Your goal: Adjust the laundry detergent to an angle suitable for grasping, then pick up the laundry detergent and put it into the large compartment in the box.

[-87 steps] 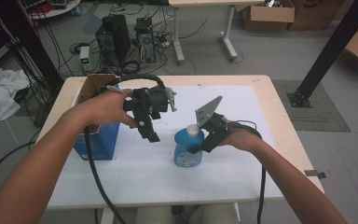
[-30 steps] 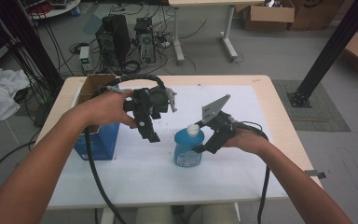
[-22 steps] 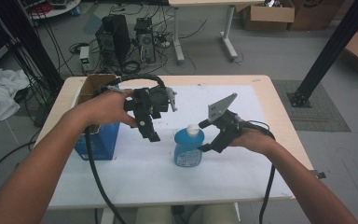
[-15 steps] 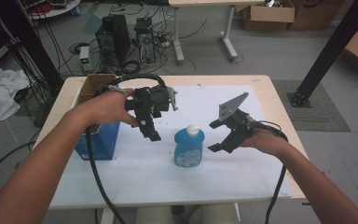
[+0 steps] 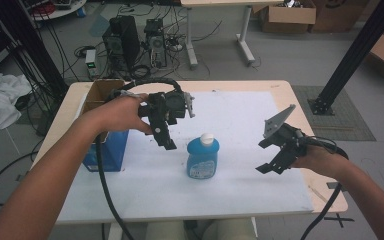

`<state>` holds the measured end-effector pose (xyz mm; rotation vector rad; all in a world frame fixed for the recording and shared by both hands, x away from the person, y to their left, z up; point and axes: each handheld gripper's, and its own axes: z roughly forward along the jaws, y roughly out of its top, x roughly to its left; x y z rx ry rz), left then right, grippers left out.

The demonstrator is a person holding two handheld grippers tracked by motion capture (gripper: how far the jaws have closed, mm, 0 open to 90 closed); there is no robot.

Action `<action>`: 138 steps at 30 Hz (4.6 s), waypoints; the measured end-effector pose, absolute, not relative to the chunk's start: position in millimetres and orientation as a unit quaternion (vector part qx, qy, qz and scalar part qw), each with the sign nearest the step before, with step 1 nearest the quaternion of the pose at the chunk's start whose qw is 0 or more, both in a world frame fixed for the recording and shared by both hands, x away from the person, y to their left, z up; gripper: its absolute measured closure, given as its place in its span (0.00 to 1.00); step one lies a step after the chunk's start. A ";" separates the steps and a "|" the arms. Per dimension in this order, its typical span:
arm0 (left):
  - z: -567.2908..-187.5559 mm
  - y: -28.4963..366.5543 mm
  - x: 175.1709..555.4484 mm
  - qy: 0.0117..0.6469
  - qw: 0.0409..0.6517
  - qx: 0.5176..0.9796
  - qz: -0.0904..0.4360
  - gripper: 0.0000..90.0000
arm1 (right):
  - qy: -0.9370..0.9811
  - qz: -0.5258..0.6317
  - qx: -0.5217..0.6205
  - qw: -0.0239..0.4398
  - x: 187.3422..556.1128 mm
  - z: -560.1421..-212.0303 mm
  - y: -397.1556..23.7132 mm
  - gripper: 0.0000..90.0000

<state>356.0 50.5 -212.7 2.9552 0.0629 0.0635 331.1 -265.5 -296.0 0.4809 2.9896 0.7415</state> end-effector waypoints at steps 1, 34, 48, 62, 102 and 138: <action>-212.9 50.0 356.7 0.018 0.093 0.995 0.023 0.25 | 0.958 0.236 0.160 0.012 329.6 -296.1 -269.0 0.17; -212.6 35.5 362.4 0.020 0.091 0.995 0.017 0.25 | 0.956 0.217 0.197 0.015 324.6 -292.1 -298.8 0.18; -212.7 38.0 360.4 0.026 0.096 0.995 0.022 0.22 | 0.957 0.219 0.192 0.018 325.6 -290.8 -294.7 0.18; -213.2 37.1 362.3 0.026 0.096 0.995 0.022 0.22 | 0.957 0.218 0.191 0.019 326.6 -291.7 -294.1 0.18; -229.4 -10.0 362.5 0.016 0.107 0.994 0.010 0.21 | 0.957 0.222 0.184 0.020 327.7 -293.5 -293.0 0.18; -275.5 -30.7 367.2 0.033 0.086 0.996 0.006 0.21 | 0.956 0.225 0.187 0.016 329.5 -298.3 -294.2 0.18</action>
